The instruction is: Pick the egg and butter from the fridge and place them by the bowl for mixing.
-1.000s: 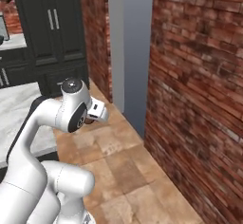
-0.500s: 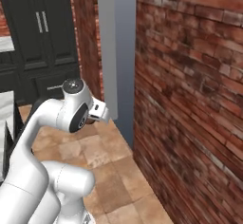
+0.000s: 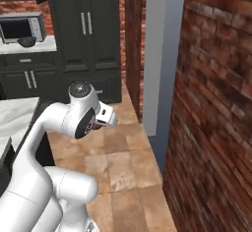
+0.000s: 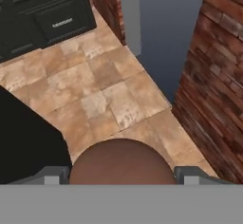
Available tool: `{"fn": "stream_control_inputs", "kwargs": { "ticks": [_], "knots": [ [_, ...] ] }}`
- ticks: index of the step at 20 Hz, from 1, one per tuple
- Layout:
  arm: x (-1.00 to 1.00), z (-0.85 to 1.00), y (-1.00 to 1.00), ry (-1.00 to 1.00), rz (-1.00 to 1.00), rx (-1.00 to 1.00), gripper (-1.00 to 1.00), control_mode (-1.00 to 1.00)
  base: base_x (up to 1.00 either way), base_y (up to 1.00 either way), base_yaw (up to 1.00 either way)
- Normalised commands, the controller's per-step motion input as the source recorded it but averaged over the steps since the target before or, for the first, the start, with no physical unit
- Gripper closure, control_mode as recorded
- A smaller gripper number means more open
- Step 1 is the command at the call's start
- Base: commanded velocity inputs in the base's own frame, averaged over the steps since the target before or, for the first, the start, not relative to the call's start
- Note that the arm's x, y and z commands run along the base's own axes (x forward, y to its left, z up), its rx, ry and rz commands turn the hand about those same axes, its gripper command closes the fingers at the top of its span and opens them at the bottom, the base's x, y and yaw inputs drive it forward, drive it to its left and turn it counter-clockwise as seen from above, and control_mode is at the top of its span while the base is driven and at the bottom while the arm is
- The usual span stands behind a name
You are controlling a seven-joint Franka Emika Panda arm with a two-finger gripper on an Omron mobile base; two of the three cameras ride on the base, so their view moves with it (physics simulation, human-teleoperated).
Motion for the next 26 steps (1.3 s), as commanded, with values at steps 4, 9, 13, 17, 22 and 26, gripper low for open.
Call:
{"fn": "stream_control_inputs", "kwargs": {
  "ticks": [4, 9, 13, 17, 22, 26],
  "knots": [
    [0.0, 0.0, 0.0, 0.0, 0.0, 0.0, 1.0, 1.0, 0.7, -0.1, 0.43],
    [0.0, 0.0, 0.0, 0.0, 0.0, 0.0, 1.0, 1.0, 0.7, -0.13, 0.4],
    [0.0, 0.0, 0.0, 0.0, 0.0, 0.0, 1.0, 1.0, 0.72, -0.2, 0.31],
    [0.0, 0.0, 0.0, 0.0, 0.0, 0.0, 1.0, 1.0, 0.74, -0.22, 0.27],
    [0.0, 0.0, 0.0, 0.0, 0.0, 0.0, 1.0, 1.0, 0.77, -0.26, 0.19],
    [0.0, 0.0, 0.0, 0.0, 0.0, 0.0, 1.0, 1.0, 0.8, -0.27, 0.15]
  ]
}}
